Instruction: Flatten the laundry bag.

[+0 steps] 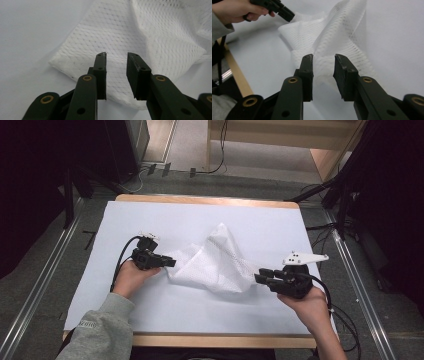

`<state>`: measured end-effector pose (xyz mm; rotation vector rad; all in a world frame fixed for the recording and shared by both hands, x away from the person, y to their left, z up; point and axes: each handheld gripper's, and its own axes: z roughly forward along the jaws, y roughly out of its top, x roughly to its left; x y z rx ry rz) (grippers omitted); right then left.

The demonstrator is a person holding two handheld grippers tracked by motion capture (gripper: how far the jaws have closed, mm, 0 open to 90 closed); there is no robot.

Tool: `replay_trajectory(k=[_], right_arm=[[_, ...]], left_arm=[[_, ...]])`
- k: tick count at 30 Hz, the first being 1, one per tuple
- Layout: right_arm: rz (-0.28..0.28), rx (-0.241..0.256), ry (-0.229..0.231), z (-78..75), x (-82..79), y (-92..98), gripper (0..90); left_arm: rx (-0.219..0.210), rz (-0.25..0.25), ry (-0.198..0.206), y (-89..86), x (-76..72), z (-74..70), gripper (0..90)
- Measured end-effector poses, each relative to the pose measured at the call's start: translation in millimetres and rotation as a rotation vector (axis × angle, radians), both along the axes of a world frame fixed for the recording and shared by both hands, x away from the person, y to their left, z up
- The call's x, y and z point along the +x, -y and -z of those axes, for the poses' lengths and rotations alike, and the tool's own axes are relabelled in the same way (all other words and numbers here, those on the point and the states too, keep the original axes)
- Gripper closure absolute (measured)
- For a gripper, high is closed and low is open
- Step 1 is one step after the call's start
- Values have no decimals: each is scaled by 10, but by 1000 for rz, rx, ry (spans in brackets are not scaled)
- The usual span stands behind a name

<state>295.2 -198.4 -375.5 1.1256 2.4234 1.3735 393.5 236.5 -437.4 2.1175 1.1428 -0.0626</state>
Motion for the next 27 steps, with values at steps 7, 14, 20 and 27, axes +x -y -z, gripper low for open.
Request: replay_trajectory(k=[7, 14, 20, 27], right_arm=[[1, -34, -3, 27, 304, -71, 619], [10, -52, -11, 39, 645, -195, 528], [-2, -48, 10, 39, 915, -354, 487], [-12, -72, -7, 113, 1216, -557, 364]], left_arm=[[1, 21, 1, 21, -45, -29, 659], [12, 45, 7, 34, -100, -40, 597], [9, 43, 14, 22, -126, -48, 580], [12, 42, 18, -6, -156, -42, 566]])
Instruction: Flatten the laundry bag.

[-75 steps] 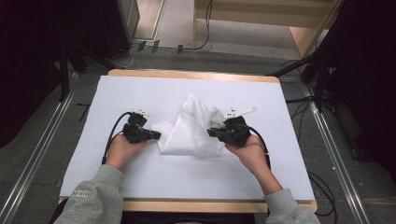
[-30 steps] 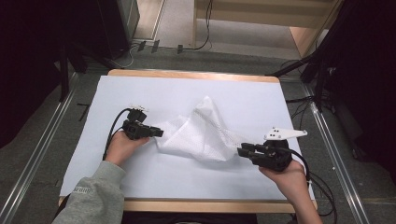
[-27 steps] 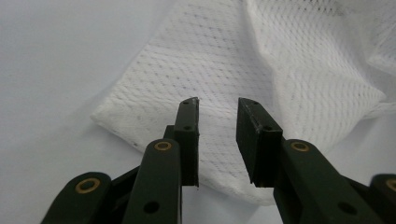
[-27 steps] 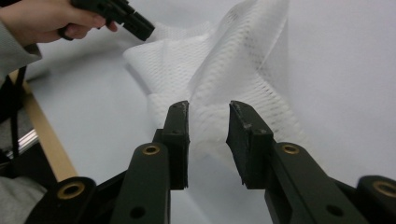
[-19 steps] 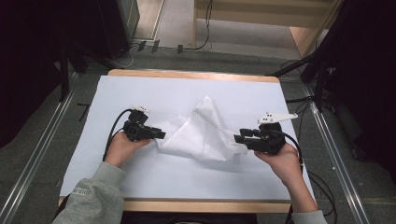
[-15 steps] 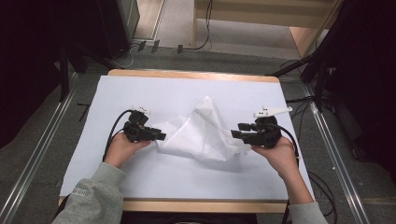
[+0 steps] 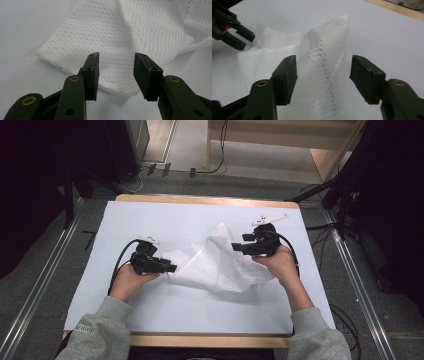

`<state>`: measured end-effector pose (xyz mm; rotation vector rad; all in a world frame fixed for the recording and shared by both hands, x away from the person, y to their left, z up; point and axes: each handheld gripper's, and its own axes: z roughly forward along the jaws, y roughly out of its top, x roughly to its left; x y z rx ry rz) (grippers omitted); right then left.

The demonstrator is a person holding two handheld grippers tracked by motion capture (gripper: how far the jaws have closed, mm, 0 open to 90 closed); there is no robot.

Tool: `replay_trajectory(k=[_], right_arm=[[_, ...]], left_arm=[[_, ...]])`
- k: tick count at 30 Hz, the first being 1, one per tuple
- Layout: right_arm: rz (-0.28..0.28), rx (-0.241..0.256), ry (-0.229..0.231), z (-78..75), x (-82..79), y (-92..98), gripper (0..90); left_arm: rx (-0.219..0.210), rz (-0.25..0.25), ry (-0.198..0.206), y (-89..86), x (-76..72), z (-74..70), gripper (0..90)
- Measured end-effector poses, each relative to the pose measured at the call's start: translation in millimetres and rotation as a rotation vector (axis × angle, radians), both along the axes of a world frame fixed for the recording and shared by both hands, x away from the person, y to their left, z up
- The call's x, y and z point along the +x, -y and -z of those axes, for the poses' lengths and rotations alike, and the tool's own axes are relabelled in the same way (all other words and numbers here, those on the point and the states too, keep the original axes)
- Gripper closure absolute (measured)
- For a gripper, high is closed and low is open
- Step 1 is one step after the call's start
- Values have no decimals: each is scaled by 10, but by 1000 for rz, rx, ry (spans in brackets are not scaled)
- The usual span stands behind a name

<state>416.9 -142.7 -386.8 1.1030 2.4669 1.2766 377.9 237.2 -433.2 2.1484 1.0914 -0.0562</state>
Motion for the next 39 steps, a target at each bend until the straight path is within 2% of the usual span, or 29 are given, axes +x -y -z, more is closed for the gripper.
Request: replay_trajectory(k=[3, 4, 6, 9, 11, 13, 16, 17, 19, 23, 26, 27, 28, 32, 33, 39], right_arm=[[7, -21, -17, 47, 109, -81, 291], [11, -17, -16, 64, 143, -108, 255], [21, -11, -43, 108, 205, -165, 198], [19, -37, -63, 196, 260, -271, 201], [3, -70, -80, 267, 287, -330, 318], [5, -107, -95, 310, 302, -360, 493], [-13, -108, -122, 354, 303, -371, 736], [-17, -101, -117, 348, 280, -370, 811], [-21, -79, -105, 319, 225, -367, 886], [-46, -47, -52, 206, 61, -356, 900], [-63, -28, -15, 124, -84, -333, 900], [-66, -21, -15, 104, -130, -326, 900], [-77, -16, -2, 96, -165, -318, 900], [-93, 10, 2, 83, -310, -297, 900], [-99, 13, 4, 78, -346, -293, 900], [-142, 24, 27, 47, -612, -318, 900]], left_arm=[[-4, -5, -4, -19, -14, 7, 561], [-3, -8, -4, -27, -18, 9, 560], [-5, -16, -5, -36, -27, 14, 560], [-6, -19, -5, -55, -32, 29, 561], [-7, -23, -7, -66, -29, 49, 582], [2, -29, -11, -78, -21, 75, 613], [3, -41, -23, -99, -2, 106, 684], [-1, -41, -24, -105, 4, 111, 722], [-13, -46, -29, -116, 10, 109, 776], [-25, -48, -19, -115, 7, 89, 900], [-22, -42, -9, -96, 21, 81, 900], [-17, -49, -6, -82, 31, 91, 900], [-7, -46, -7, -75, 50, 110, 900], [47, -48, -30, -49, 109, 208, 900], [32, -51, -32, -53, 114, 218, 900], [38, -44, -30, -71, 130, 217, 900]])
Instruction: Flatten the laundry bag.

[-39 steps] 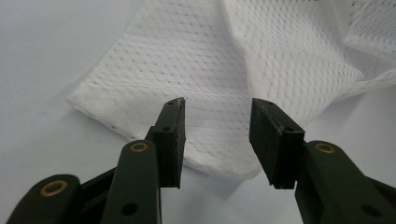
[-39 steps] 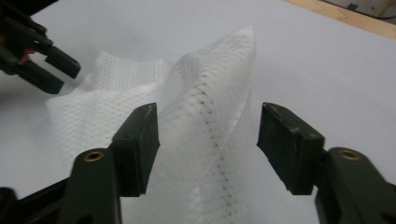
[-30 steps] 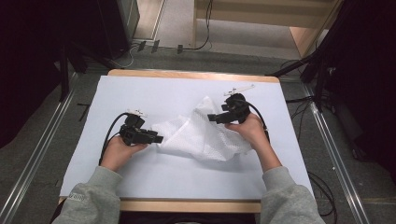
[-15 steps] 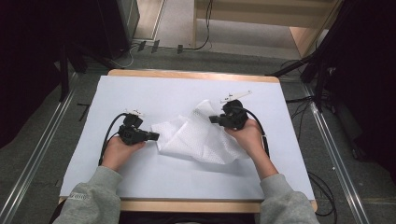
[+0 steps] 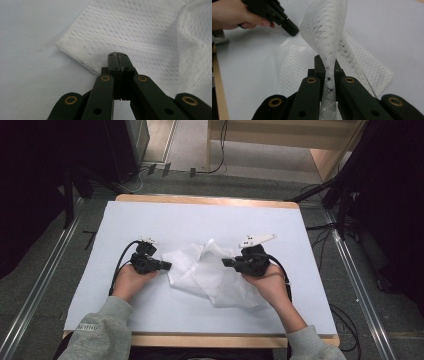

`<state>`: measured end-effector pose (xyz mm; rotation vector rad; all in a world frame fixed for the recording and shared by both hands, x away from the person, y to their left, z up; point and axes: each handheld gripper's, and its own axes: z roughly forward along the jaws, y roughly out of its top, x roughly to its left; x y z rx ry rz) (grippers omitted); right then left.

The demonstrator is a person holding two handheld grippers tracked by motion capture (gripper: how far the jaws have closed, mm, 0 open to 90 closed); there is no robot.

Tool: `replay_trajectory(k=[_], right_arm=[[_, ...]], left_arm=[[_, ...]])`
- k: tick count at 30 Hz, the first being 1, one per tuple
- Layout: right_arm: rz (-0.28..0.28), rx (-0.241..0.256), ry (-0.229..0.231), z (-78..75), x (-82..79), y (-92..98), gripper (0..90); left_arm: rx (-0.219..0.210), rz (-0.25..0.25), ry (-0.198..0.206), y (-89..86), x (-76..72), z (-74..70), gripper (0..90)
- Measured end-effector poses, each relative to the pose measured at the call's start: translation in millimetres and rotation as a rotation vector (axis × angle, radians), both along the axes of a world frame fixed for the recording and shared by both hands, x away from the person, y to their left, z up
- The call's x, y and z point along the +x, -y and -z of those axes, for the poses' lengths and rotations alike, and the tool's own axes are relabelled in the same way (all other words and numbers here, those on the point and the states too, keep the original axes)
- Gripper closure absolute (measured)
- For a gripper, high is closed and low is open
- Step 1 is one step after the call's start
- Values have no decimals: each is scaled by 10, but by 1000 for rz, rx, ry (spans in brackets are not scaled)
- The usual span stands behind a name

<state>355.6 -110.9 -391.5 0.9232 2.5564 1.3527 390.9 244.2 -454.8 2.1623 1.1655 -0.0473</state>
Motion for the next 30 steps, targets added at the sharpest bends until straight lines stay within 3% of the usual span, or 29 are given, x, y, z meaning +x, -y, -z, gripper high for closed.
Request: replay_trajectory(k=[9, 17, 21, 25, 27, 30], right_arm=[[-40, 1, 9, 83, -420, 26, 900], [-85, -19, -22, 200, -699, -6, 894], [-98, -8, -21, 185, -819, -16, 874], [-106, -8, -14, 151, -893, -16, 774], [-104, 11, -1, 90, -902, 9, 704], [-91, 28, 28, -51, -895, 71, 685]], left_arm=[[-1, 0, 3, 0, 14, -3, 885], [-9, -6, 2, -16, 43, -1, 868], [-11, -5, -5, -24, 57, -3, 859], [-13, -3, -9, -24, 67, -1, 855], [-13, -3, -8, -24, 67, 0, 853], [-16, -1, -9, -25, 66, 0, 848]])
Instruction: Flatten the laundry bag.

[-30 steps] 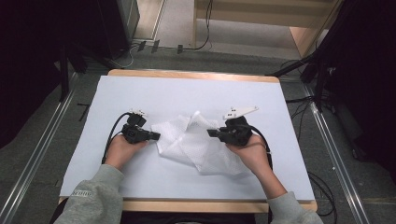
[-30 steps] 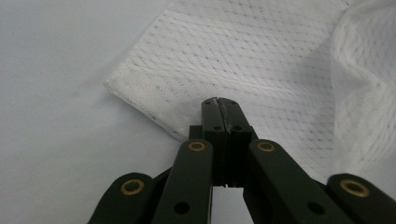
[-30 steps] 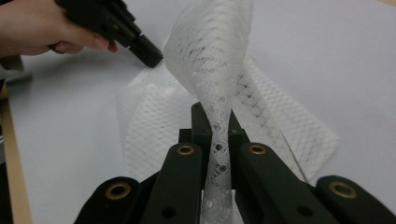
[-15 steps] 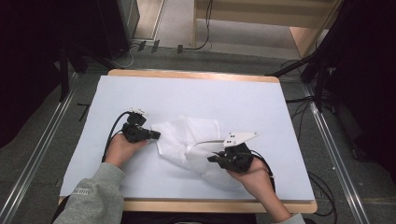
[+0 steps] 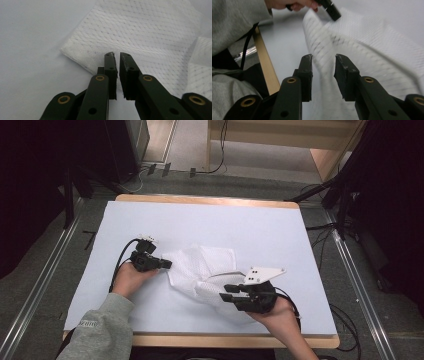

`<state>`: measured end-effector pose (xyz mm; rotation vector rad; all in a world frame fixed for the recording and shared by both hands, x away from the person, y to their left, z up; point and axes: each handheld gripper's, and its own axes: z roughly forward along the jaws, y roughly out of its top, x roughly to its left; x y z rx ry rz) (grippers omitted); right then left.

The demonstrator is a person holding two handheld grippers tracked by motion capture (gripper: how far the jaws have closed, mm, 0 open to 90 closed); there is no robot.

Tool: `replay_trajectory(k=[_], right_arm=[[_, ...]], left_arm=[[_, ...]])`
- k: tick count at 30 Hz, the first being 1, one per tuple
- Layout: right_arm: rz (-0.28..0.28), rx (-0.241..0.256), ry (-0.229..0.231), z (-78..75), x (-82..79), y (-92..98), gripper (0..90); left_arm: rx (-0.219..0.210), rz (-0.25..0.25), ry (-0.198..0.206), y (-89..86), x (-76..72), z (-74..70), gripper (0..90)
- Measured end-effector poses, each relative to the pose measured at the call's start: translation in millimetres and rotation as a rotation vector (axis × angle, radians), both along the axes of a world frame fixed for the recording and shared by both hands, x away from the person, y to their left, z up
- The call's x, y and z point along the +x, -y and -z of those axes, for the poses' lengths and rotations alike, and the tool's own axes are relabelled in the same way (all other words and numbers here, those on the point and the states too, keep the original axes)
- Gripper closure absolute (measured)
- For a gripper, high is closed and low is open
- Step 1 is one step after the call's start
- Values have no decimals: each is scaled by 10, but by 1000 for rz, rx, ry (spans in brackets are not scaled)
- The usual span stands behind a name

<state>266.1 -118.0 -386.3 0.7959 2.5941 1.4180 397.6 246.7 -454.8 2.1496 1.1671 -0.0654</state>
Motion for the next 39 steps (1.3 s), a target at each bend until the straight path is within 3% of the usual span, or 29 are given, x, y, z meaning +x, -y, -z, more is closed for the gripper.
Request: replay_trajectory(k=[5, 9, 17, 24, 29, 39], right_arm=[[45, 23, 26, -185, 121, 141, 767], [86, 16, 15, -192, 301, 235, 847], [164, -18, -40, 51, 771, 343, 900], [178, -77, -101, 354, 1095, 367, 900], [150, -94, -146, 486, 1085, 327, 900], [67, -91, -140, 480, 714, 212, 900]], left_arm=[[-1, 1, 1, 2, -3, 0, 840], [-3, 2, 1, 4, -2, 2, 839], [-4, 3, 1, 1, -1, 4, 839], [-6, 4, 2, -1, 1, 6, 841], [-8, 1, 0, -2, 2, 7, 842], [-14, -1, -1, -20, 9, 2, 830]])
